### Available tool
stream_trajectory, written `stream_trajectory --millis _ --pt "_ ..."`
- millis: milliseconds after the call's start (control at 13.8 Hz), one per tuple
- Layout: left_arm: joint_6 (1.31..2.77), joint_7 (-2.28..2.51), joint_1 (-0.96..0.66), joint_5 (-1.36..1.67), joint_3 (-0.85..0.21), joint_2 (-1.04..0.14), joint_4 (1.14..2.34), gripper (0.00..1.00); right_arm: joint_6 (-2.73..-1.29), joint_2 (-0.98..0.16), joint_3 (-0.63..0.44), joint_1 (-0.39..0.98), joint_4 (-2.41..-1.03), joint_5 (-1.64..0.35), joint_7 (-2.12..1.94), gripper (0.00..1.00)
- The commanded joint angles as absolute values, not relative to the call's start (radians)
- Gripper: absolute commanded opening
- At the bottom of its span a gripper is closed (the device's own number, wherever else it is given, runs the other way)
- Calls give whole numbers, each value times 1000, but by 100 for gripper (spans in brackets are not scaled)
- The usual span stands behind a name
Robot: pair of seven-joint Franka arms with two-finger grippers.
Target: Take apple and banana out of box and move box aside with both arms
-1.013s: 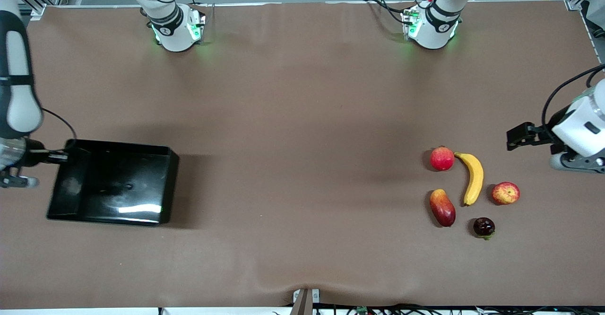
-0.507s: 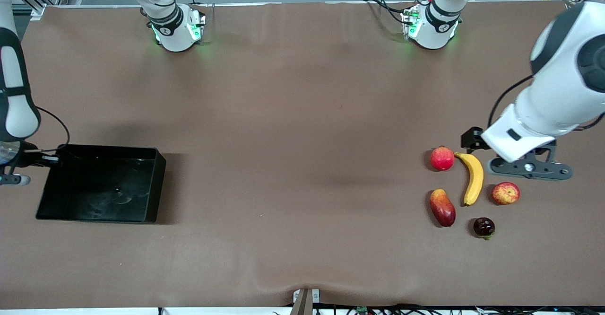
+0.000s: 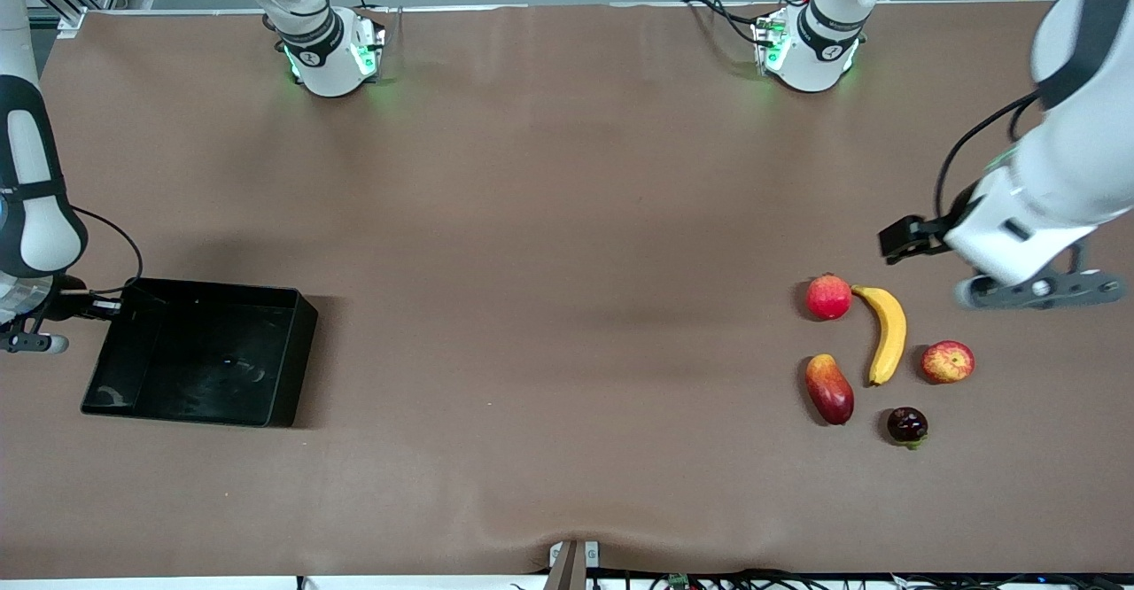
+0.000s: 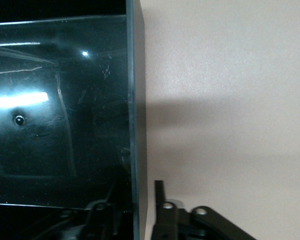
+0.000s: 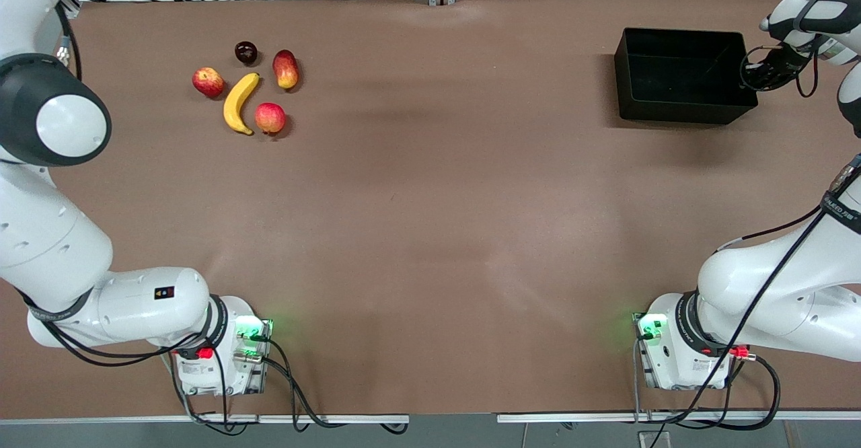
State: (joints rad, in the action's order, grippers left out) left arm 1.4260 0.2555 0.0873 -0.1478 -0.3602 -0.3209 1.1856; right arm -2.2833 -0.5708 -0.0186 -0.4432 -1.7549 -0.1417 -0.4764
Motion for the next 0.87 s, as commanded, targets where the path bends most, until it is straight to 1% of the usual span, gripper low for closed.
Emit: stream_trajectory --millis 0,217,289,507,651,796 --pt "1430 203 48 -98 -259 -214 1287 100 -2264 -534 3 -445 -1712 -160 -494 100" --pt "1453 198 -20 -69 -143 -89 1434 100 -2260 -448 0 -368 -1683 -153 -476 100" --pt "1478 186 -32 -49 -106 -46 1490 100 -2231 -416 2 -348 -1683 -152 -448 100" --pt "1538 100 -31 -34 -60 60 1630 100 -2099 -333 0 -273 -1684 -149 -310 100" --pt "1539 94 -25 -34 -60 89 1657 100 -2019 -263 -2 -215 -1686 -149 -217 100" --pt "1535 56 -22 -35 -60 80 1643 100 -1907 -186 0 -183 -1687 -138 -132 100"
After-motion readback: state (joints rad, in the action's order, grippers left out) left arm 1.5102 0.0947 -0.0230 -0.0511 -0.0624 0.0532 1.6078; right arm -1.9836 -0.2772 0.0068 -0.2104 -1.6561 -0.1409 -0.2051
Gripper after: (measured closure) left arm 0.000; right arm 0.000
